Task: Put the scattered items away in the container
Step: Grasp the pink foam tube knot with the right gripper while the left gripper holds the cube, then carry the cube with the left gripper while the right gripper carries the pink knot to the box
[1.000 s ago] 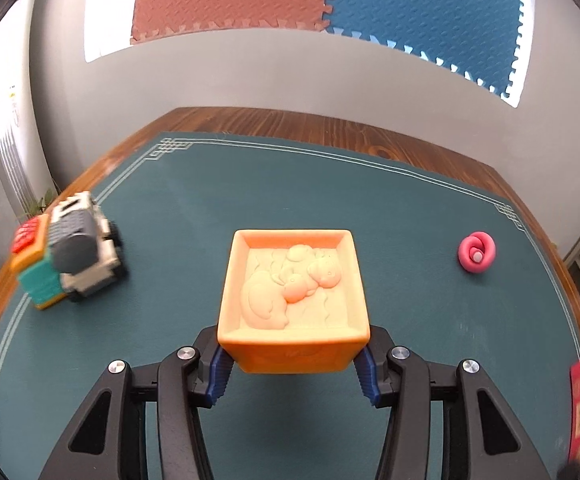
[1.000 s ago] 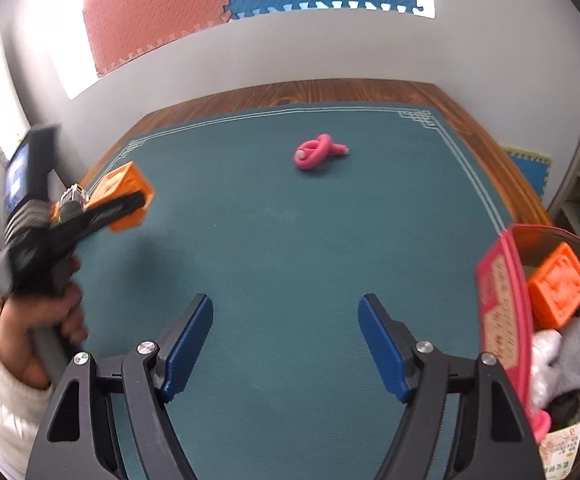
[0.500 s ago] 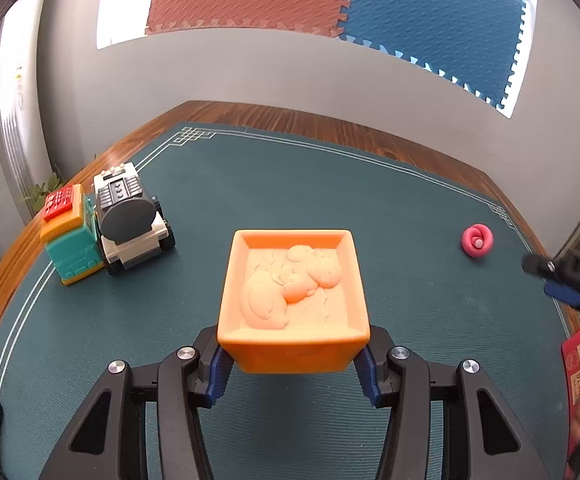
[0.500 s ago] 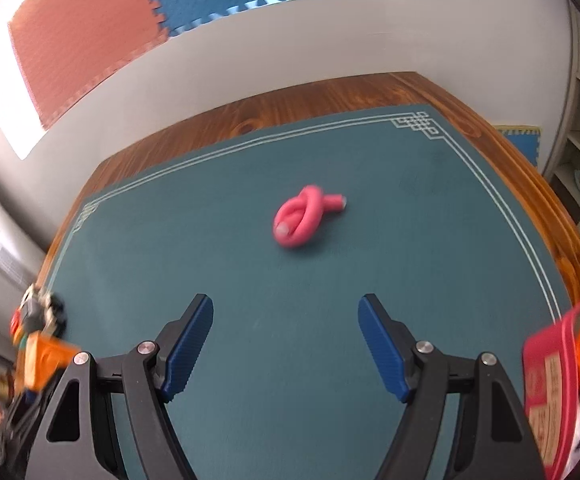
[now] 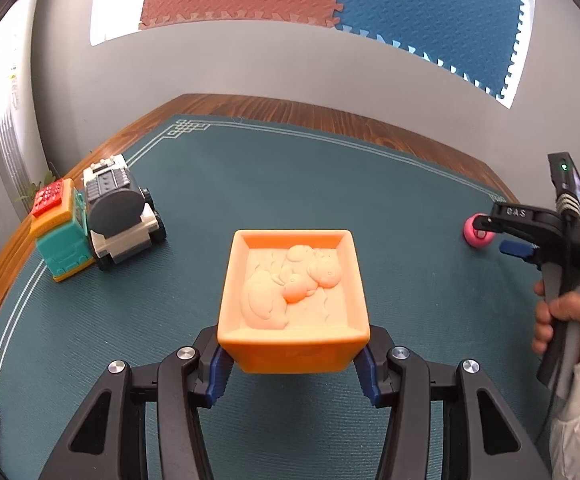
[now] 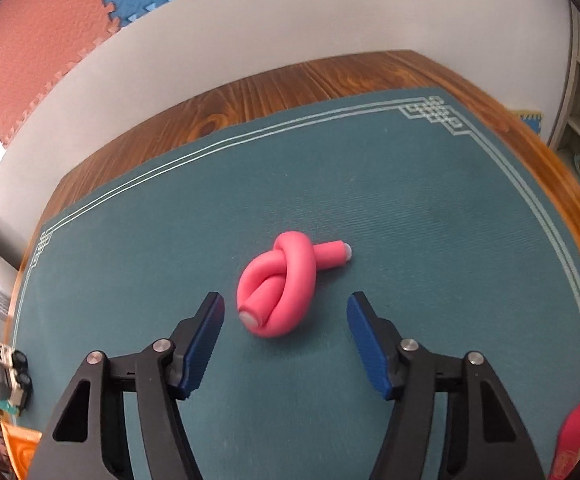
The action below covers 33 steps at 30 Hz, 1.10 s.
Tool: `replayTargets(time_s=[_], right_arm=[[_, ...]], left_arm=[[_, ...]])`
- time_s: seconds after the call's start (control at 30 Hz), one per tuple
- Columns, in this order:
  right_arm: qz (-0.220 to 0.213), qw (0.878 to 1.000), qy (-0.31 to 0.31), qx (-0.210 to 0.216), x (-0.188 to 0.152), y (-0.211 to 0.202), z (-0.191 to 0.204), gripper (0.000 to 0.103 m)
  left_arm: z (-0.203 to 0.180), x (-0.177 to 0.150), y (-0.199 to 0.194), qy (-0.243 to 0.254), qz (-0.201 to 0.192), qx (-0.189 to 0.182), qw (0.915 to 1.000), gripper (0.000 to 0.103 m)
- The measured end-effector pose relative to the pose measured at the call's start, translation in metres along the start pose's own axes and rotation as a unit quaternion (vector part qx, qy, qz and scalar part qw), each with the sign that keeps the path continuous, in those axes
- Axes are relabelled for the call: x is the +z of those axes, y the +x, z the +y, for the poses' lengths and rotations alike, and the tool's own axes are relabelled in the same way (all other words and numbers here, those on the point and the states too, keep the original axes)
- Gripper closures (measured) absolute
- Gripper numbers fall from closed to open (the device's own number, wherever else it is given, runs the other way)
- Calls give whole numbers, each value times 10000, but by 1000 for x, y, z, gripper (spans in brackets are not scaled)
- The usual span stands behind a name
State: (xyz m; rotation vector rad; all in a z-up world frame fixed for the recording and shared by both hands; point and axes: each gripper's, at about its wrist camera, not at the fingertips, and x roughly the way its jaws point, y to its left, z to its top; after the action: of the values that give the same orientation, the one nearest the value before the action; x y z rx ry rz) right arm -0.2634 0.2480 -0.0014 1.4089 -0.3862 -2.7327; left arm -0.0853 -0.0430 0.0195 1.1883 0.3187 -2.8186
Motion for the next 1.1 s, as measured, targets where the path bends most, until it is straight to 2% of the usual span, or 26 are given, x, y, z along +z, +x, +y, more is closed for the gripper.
replayTargets(time_s=[0.13, 0.2, 0.37, 0.63, 1.1], right_arm=[[31, 10000, 12, 50, 3, 10, 0, 48], [7, 9999, -102, 41, 2, 9, 4, 65], [-134, 9988, -478, -37, -7, -3, 16, 68], [-478, 9963, -684, 199, -32, -60, 24, 68], [-1010, 9887, -1019, 444, -112, -174, 3, 68]], left_arm=[[0, 0, 2, -10, 30, 8, 10000, 50], [-1, -1, 3, -14, 42, 14, 10000, 50], [-4, -4, 6, -9, 85, 20, 10000, 50], [-11, -8, -3, 95, -35, -62, 9999, 50], [-38, -16, -37, 554, -579, -57, 9968, 50]])
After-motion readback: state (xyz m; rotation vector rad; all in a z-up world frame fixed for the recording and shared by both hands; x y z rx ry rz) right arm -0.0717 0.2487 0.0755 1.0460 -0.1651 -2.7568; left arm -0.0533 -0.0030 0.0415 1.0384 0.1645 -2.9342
